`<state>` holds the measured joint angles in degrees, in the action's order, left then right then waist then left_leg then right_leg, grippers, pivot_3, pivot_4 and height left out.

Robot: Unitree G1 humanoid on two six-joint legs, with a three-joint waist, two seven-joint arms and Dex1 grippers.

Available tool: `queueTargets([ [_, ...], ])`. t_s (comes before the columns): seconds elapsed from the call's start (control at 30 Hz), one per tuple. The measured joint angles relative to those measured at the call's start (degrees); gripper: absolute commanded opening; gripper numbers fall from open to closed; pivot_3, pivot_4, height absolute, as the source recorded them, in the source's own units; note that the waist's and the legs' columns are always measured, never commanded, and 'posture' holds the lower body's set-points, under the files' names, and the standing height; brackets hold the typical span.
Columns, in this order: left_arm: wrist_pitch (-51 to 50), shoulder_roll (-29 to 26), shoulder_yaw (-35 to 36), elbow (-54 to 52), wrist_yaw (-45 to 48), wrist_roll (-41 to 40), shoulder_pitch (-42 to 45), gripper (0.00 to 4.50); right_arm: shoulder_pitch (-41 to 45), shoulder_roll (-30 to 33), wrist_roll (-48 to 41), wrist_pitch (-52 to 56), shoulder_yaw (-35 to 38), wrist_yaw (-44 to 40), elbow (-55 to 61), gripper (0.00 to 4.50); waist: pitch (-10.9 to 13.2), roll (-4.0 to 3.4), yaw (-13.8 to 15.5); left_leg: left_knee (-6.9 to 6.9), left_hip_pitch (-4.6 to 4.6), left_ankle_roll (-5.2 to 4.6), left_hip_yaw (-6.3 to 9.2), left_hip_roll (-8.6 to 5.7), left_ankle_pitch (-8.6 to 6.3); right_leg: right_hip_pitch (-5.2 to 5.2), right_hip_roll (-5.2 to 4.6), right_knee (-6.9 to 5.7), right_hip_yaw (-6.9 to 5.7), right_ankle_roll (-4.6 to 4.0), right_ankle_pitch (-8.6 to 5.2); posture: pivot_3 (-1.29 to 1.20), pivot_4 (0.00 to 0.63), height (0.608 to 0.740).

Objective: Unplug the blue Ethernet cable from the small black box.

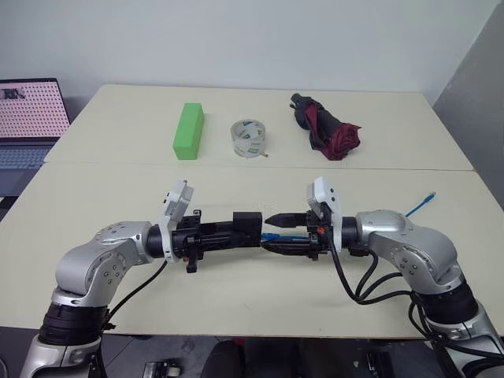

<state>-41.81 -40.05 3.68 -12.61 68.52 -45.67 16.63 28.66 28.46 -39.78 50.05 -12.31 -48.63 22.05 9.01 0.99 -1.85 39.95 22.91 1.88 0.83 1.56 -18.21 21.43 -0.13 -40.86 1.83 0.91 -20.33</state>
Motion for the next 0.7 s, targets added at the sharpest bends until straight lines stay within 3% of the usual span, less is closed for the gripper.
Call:
queueTargets([
  [0.47,0.13,0.22,-0.04,-0.01,-0.2,0.54,-0.08,0.78,0.21,0.04,-1.45,1.97,0.0,0.05,-0.8,2.95,0.0,0.0,0.0,0.0,0.0,-0.01,0.0,0.0,0.0,0.0,0.0,0.0,0.0,0.0,0.0,0.0,0.15,0.74],
  [0.7,0.54,0.26,-0.04,-0.02,-0.28,0.55,-0.19,0.78,0.34,0.29,-0.97,1.95,-0.25,-0.23,-1.27,1.59,0.0,0.0,0.0,0.0,0.0,-0.01,0.0,0.0,-0.01,0.0,0.0,0.0,0.0,0.0,0.0,0.0,0.15,0.74],
])
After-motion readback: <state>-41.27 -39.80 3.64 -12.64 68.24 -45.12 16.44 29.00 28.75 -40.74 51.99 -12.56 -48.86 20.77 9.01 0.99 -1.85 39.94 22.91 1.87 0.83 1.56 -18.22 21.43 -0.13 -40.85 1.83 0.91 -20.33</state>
